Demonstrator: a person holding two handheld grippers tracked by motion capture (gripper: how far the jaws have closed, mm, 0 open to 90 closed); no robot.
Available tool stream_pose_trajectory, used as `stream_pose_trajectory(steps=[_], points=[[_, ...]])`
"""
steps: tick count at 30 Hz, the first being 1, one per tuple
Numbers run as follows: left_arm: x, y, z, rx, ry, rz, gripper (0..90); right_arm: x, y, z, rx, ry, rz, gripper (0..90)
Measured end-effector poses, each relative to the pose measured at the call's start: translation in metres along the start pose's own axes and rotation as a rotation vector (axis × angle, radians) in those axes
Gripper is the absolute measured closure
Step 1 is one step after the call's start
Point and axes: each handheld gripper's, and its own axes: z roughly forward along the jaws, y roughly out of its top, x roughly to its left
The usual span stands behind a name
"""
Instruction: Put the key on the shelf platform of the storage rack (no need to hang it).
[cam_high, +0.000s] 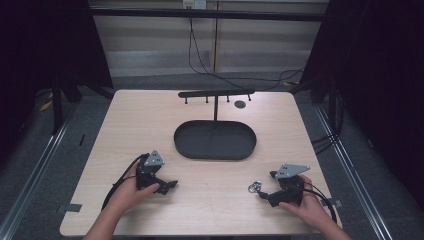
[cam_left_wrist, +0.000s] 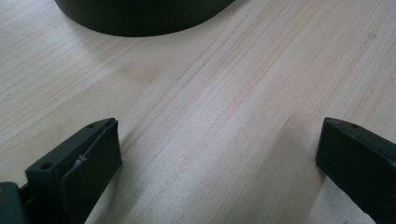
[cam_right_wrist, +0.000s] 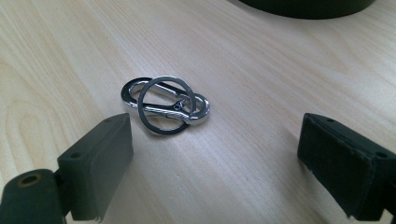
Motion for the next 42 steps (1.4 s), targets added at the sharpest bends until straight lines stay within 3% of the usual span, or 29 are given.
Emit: stream_pose_trajectory(steps=[7, 8, 11, 14, 15, 16, 22, 23, 31, 42], points=[[0.0, 0.0, 0.0, 0.0, 0.0, 0.0, 0.0, 0.001, 0.003, 0.0, 0.024, -0.005, 0.006, 9.3], [0.0, 0.0, 0.0, 0.0, 0.0, -0.001, 0.0, 0.002, 0.005, -0.001, 0.057, -0.003, 0.002, 9.4], [0.0, 0.0, 0.0, 0.002, -0.001, 0.0, 0.0, 0.003, 0.009, -0.001, 0.087, -0.009, 0.006, 9.8], [0.0, 0.0, 0.0, 0.002, -0.001, 0.0, 0.0, 0.004, 0.016, -0.002, 0.164, -0.007, 0.008, 12.8], [0.0, 0.0, 0.0, 0.002, -0.001, 0.0, 0.0, 0.004, 0.016, -0.002, 0.164, -0.007, 0.008, 12.8], [0.0, 0.0, 0.0, 0.002, 0.0, 0.0, 0.0, 0.005, 0.022, -0.004, 0.221, 0.003, 0.005, 14.7], [0.0, 0.0, 0.0, 0.002, -0.001, 0.0, 0.0, 0.005, 0.029, -0.005, 0.293, 0.034, -0.019, 19.7], [0.0, 0.0, 0.0, 0.002, 0.0, 0.0, 0.0, 0.005, 0.032, -0.006, 0.318, 0.063, -0.01, 21.3], [0.0, 0.0, 0.0, 0.0, 0.0, -0.001, 0.0, 0.008, 0.046, -0.008, 0.364, 0.073, -0.019, 26.5], [0.0, 0.0, 0.0, 0.002, -0.001, 0.0, 0.0, 0.013, 0.06, 0.002, 0.427, 0.087, -0.011, 28.5]])
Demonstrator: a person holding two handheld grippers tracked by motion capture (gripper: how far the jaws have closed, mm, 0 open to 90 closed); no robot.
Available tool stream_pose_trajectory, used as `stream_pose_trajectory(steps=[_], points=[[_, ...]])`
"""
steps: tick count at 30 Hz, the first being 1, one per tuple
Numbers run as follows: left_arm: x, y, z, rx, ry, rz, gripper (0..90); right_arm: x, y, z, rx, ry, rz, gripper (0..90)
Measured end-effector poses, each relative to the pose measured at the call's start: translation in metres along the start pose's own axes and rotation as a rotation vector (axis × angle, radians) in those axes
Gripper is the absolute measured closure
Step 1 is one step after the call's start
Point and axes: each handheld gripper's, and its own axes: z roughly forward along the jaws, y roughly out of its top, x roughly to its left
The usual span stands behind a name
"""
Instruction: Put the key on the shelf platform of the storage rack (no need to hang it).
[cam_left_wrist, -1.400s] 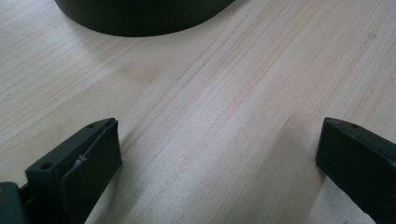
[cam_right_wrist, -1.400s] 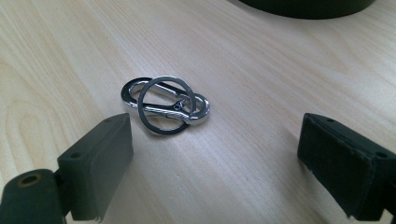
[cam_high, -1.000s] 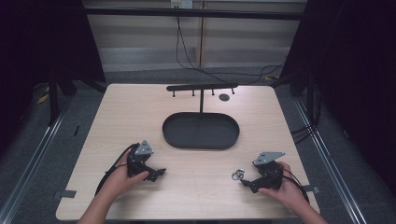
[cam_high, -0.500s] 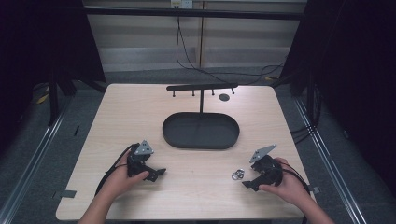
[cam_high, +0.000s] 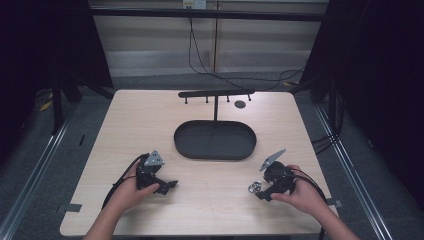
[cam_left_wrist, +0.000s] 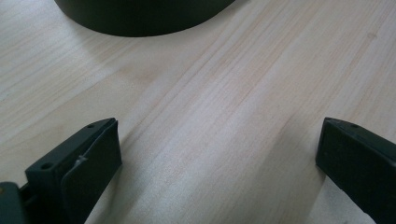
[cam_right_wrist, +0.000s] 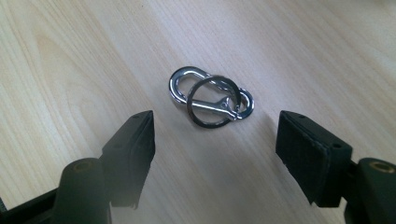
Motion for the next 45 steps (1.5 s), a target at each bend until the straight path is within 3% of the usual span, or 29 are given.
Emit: stream_pose_trajectory(steps=[10, 20, 30, 31, 34, 38, 43, 45], points=[[0.0, 0.0, 0.0, 0.0, 0.0, -0.001, 0.0, 0.004, 0.014, 0.007, 0.06, 0.001, 0.019, 31.0], [0.0, 0.0, 0.0, -0.001, 0.0, -0.002, 0.0, 0.007, 0.022, 0.013, 0.081, 0.01, 0.015, 32.3], [0.0, 0.0, 0.0, -0.001, 0.0, -0.001, 0.0, 0.008, 0.033, 0.016, 0.138, -0.014, -0.001, 39.1], [0.0, 0.0, 0.0, -0.001, 0.0, -0.001, 0.0, 0.01, 0.034, 0.015, 0.151, -0.015, 0.015, 39.1], [0.0, 0.0, 0.0, -0.002, 0.0, -0.001, 0.0, 0.008, 0.033, 0.016, 0.152, -0.02, -0.012, 40.9], [0.0, 0.0, 0.0, -0.001, 0.0, -0.002, 0.0, 0.009, 0.033, 0.015, 0.153, -0.028, -0.012, 43.1], [0.0, 0.0, 0.0, 0.0, 0.0, -0.001, 0.0, 0.009, 0.035, 0.017, 0.147, -0.036, -0.054, 40.6], [0.0, 0.0, 0.0, -0.002, 0.0, -0.001, 0.0, 0.009, 0.035, 0.017, 0.147, -0.035, -0.079, 44.1]])
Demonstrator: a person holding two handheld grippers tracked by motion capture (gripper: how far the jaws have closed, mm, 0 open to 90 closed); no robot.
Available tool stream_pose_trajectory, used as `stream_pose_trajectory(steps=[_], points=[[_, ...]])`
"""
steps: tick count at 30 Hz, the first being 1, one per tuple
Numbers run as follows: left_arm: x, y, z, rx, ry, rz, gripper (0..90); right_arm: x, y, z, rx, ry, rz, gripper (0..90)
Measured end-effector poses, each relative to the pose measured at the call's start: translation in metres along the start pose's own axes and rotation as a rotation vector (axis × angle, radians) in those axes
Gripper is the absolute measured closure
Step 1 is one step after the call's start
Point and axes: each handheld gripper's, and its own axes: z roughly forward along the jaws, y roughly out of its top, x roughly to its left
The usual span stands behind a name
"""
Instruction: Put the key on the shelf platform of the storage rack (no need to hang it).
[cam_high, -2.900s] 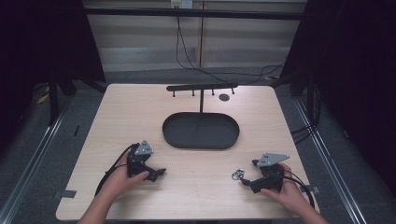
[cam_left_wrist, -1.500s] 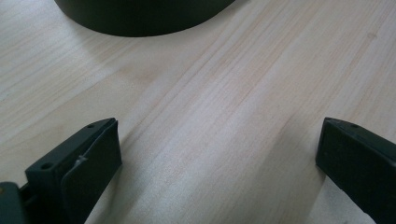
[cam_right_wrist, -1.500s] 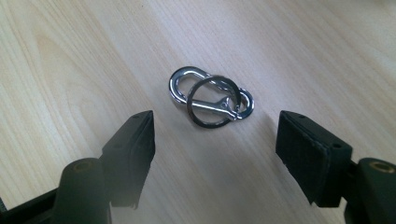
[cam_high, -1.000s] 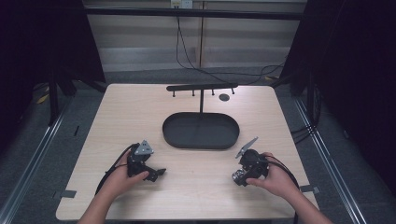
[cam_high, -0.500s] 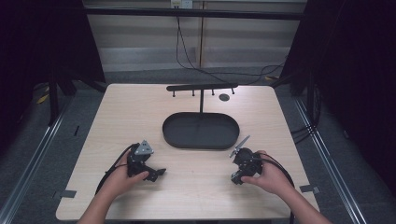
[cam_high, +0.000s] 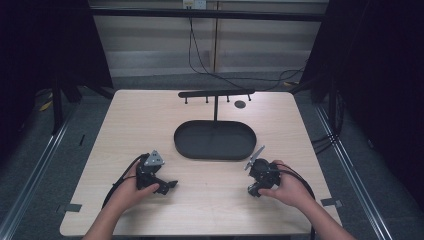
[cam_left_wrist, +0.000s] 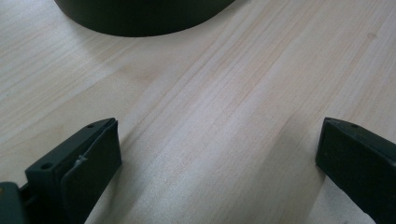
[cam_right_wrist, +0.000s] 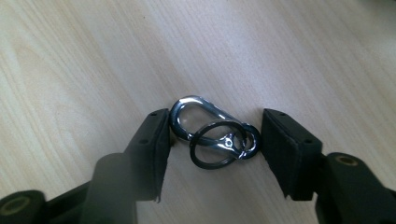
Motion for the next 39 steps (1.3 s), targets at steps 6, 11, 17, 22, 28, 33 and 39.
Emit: stream_pose_trajectory(steps=[6, 11, 17, 22, 28, 33, 39], points=[[0.0, 0.0, 0.0, 0.003, 0.0, 0.002, 0.0, 0.0, 0.001, 0.0, 0.009, 0.0, -0.002, 47.0], [0.0, 0.0, 0.0, 0.003, 0.0, 0.001, 0.0, 0.0, 0.003, -0.002, 0.024, 0.013, -0.006, 57.3], [0.0, 0.0, 0.0, 0.003, 0.0, 0.001, 0.0, 0.001, 0.004, -0.002, 0.041, 0.007, 0.008, 58.1], [0.0, 0.0, 0.0, 0.002, 0.0, 0.001, 0.0, 0.002, 0.005, -0.002, 0.049, 0.007, 0.01, 53.6], [0.0, 0.0, 0.0, 0.003, 0.0, 0.001, 0.0, 0.001, 0.007, 0.0, 0.03, 0.0, -0.011, 45.1], [0.0, 0.0, 0.0, 0.0, 0.0, 0.0, 0.0, 0.001, 0.01, 0.001, 0.024, 0.003, -0.028, 45.5], [0.0, 0.0, 0.0, 0.0, 0.0, 0.001, 0.0, 0.01, 0.019, 0.002, 0.043, 0.011, -0.046, 60.5]])
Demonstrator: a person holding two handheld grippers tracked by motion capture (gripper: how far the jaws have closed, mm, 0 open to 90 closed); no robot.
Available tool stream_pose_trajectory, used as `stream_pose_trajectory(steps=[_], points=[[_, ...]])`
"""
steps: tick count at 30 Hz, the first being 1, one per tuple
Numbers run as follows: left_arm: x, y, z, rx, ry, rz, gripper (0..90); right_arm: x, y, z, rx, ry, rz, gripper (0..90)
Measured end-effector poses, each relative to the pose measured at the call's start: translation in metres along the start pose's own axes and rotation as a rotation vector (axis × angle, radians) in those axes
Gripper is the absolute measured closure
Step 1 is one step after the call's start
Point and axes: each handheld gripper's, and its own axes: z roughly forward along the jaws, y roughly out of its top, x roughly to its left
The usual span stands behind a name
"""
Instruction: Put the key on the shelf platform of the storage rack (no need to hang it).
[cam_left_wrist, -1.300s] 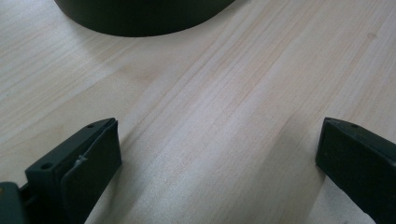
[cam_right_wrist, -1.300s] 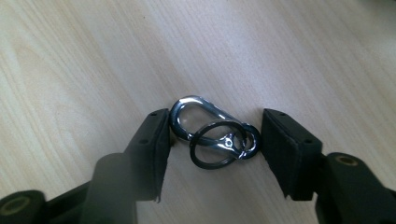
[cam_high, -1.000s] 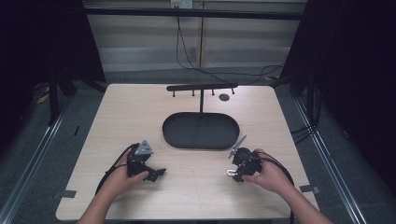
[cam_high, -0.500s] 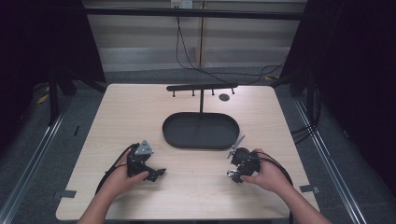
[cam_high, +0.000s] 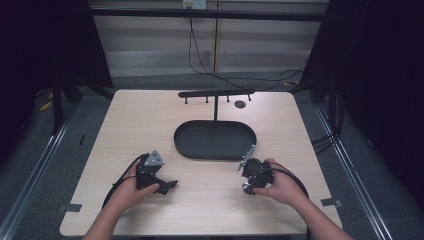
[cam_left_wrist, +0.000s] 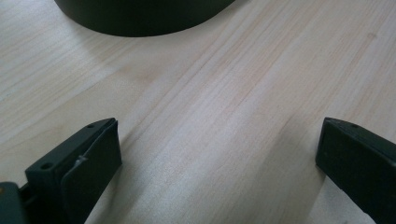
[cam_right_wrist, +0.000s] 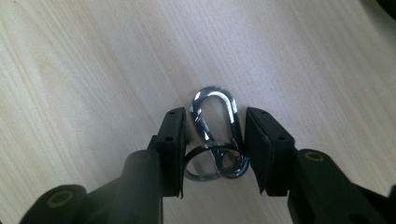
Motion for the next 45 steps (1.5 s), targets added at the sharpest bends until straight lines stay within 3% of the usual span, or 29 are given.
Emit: stream_pose_trajectory(steps=[7, 20, 31, 45], points=[[0.0, 0.0, 0.0, 0.002, -0.001, 0.0, 0.0, 0.002, 0.003, -0.001, 0.048, 0.0, 0.027, 67.2], [0.0, 0.0, 0.0, 0.0, 0.0, 0.0, 0.0, -0.005, -0.003, -0.007, 0.032, 0.026, 0.044, 68.4], [0.0, 0.0, 0.0, 0.002, 0.0, 0.0, 0.0, -0.01, -0.004, -0.019, 0.012, 0.02, 0.05, 68.4], [0.0, 0.0, 0.0, 0.003, -0.001, 0.0, 0.0, -0.018, 0.002, -0.042, 0.034, 0.01, 0.049, 68.4]])
